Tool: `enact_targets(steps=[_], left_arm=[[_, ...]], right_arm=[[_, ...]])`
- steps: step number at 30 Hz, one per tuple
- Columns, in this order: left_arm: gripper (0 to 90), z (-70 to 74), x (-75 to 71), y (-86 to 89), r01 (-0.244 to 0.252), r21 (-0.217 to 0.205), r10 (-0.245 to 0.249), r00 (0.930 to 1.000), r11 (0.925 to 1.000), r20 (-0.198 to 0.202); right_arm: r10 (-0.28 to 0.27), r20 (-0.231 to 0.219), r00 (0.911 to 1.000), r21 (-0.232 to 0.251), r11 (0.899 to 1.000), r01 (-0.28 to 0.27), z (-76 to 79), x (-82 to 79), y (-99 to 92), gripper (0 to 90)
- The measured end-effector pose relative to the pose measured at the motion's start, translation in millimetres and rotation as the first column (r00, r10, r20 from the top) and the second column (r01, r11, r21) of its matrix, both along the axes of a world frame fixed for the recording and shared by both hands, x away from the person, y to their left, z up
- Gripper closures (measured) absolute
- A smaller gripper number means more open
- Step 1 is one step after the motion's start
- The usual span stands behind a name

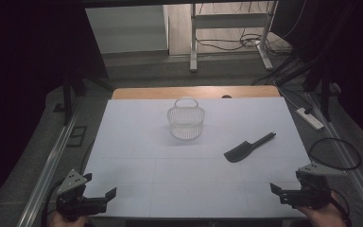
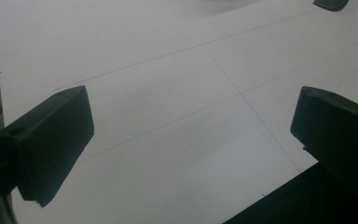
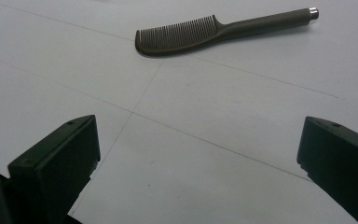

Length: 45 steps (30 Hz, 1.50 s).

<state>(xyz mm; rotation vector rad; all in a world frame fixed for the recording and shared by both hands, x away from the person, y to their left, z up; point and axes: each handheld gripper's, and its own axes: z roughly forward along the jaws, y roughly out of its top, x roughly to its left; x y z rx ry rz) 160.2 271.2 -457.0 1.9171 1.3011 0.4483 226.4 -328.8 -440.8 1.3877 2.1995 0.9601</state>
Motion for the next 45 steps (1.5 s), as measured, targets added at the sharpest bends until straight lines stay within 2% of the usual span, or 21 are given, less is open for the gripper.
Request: enact_targets(steps=[5,7,17,22,28,32,45], left_arm=[[0.1,0.4,-1.7,0.2,-0.010,0.024,0.010,0.9997,0.9997,0.020],[0.1,0.1,-1.2,2.5,-0.012,0.005,0.012,0.9998,0.9999,0.017],[0.5,-1.4,2.1,5.6,0.006,-0.032,-0.007,0.9999,0.9995,-0.014],[0.7,-1.5,2.2,5.8,0.008,-0.034,-0.008,0.9998,0.9994,-0.017],[1.0,-1.8,2.4,7.3,0.010,-0.049,-0.011,0.9998,0.9987,-0.018],[1.1,-1.7,2.6,6.1,0.016,-0.041,-0.017,0.9997,0.9990,-0.018],[0.8,-1.7,2.2,6.7,0.022,-0.046,-0.023,0.9997,0.9987,-0.013]], right_arm=[[0.008,0.000,1.0000,-0.003,1.000,-0.008,-0.2,0.2,0.8,0.0],[0.012,-0.002,0.9999,-0.013,1.000,-0.012,-0.5,0.1,2.1,0.0],[0.015,-0.005,0.9999,-0.035,0.999,-0.015,-1.1,0.0,3.8,0.0],[0.022,-0.005,0.9998,-0.049,0.999,-0.022,-1.2,0.0,5.6,0.0],[0.024,-0.013,0.9996,-0.039,0.999,-0.024,-1.3,0.7,4.7,0.0],[0.033,-0.023,0.9992,-0.044,0.998,-0.034,-1.7,1.4,5.5,0.0],[0.061,0.003,0.9981,-0.046,0.997,-0.061,2.0,5.0,8.2,0.0]])
